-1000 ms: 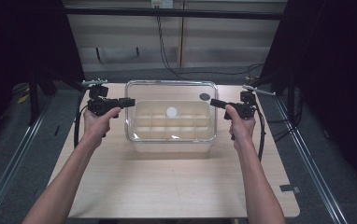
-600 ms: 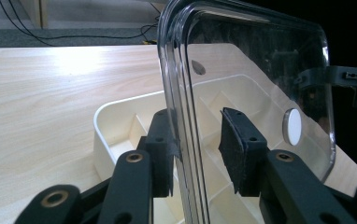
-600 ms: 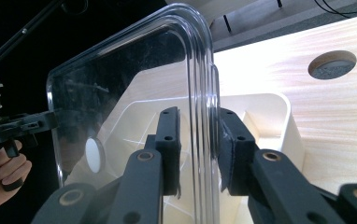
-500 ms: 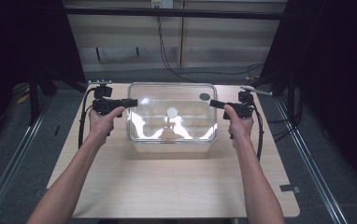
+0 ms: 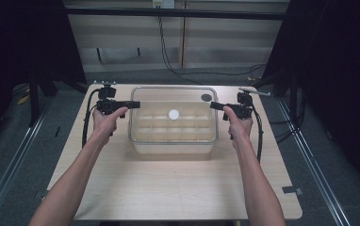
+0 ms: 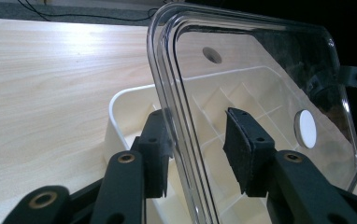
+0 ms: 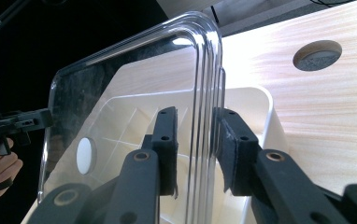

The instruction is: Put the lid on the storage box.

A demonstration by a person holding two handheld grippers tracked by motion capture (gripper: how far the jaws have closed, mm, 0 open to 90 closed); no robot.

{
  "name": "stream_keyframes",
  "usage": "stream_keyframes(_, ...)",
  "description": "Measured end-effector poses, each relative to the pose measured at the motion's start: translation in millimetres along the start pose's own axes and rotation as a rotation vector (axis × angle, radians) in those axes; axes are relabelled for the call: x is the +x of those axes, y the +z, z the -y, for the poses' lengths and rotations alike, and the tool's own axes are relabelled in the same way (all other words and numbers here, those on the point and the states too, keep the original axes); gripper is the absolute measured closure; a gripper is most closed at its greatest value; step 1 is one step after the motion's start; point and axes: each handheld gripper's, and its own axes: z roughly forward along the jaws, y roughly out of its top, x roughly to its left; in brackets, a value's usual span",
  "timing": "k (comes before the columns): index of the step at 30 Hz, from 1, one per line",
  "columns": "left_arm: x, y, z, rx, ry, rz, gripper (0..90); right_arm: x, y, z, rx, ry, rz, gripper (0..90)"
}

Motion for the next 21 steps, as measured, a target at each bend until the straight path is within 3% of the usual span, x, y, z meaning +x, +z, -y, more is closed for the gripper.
stream_keyframes(3, 1.9, 2.1, 1.2, 0.009, -0.003, -0.005, 60.5, -1.3, 2.3, 0.7, 0.003, 0.003, 0.011, 69.2)
stream_keyframes(4, 1.6, 3.5, 2.2, -0.002, -0.021, -0.006, 60.3, -1.3, 2.8, 1.0, 0.003, 0.000, 0.013, 69.1)
stream_keyframes(5, 3.8, 3.7, 2.7, 0.008, -0.004, -0.008, 60.3, -1.1, 3.4, 1.3, 0.004, -0.003, 0.016, 68.7)
stream_keyframes(10, 6.0, 7.4, 8.4, -0.010, -0.036, -0.017, 60.1, -2.8, 7.8, 3.3, 0.010, 0.002, 0.036, 68.1)
stream_keyframes(21, 12.4, 15.7, 11.7, 0.037, -0.023, -0.026, 57.4, -8.9, 17.1, 5.9, 0.033, 0.014, 0.062, 65.8)
